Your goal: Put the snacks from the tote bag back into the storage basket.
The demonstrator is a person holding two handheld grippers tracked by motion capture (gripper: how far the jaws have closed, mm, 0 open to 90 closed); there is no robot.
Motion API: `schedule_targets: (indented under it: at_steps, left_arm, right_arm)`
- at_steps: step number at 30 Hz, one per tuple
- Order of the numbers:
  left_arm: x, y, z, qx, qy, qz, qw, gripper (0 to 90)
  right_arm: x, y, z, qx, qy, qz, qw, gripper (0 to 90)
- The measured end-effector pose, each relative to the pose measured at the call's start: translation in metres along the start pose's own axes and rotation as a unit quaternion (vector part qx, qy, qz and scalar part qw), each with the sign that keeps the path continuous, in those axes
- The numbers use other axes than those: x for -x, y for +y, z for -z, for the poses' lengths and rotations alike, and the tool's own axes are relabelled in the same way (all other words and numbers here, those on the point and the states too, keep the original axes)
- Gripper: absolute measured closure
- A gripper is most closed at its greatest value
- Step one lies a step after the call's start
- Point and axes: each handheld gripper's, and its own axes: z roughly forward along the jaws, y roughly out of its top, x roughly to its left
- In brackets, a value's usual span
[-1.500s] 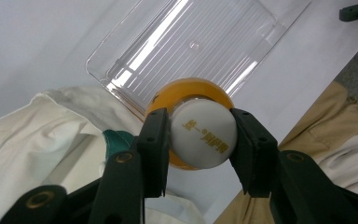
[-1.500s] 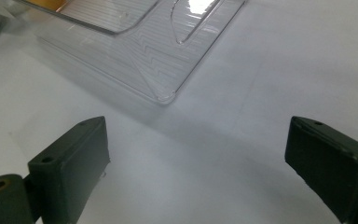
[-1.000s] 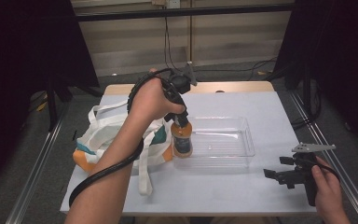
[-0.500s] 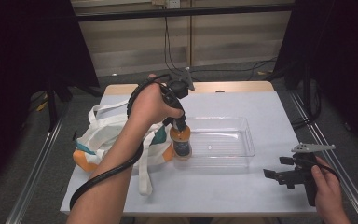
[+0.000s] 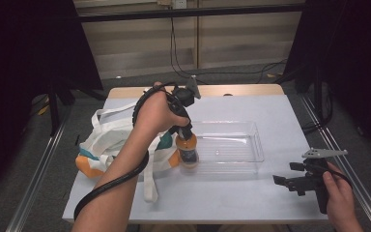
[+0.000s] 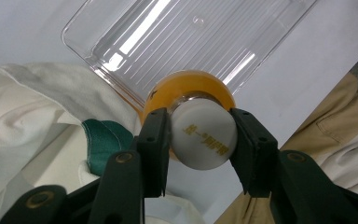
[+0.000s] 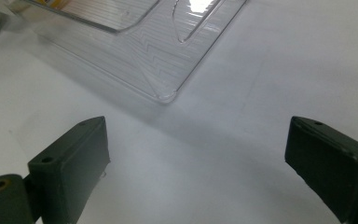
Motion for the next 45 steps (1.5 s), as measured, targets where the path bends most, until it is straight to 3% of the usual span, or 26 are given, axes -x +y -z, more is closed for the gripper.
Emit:
schedule_targets:
  at_steps: [11,12,15,24,45]
  left_arm:
    - [-0.001,-0.001,-0.007,-0.008,0.0,0.006,0.9999,59.4]
    - [-0.002,-0.001,-0.008,-0.007,-0.003,0.0,1.0,59.4]
    - [-0.002,-0.003,-0.011,-0.006,-0.001,0.01,0.9999,59.4]
    - [-0.004,-0.006,-0.016,-0.01,-0.004,0.011,0.9999,59.4]
    - [-0.001,-0.007,-0.016,-0.011,-0.001,0.004,0.9999,59.2]
  right_arm:
    - [0.0,0.0,0.0,-0.001,0.0,0.001,1.0,6.3]
    - [0.0,0.0,0.0,-0.001,-0.001,0.001,1.0,6.3]
    - [0.0,0.0,0.001,0.001,-0.002,-0.001,1.0,6.3]
    - [0.0,0.0,0.001,0.001,-0.002,0.0,1.0,6.3]
    - [0.0,0.0,0.001,0.001,-0.002,0.0,1.0,6.3]
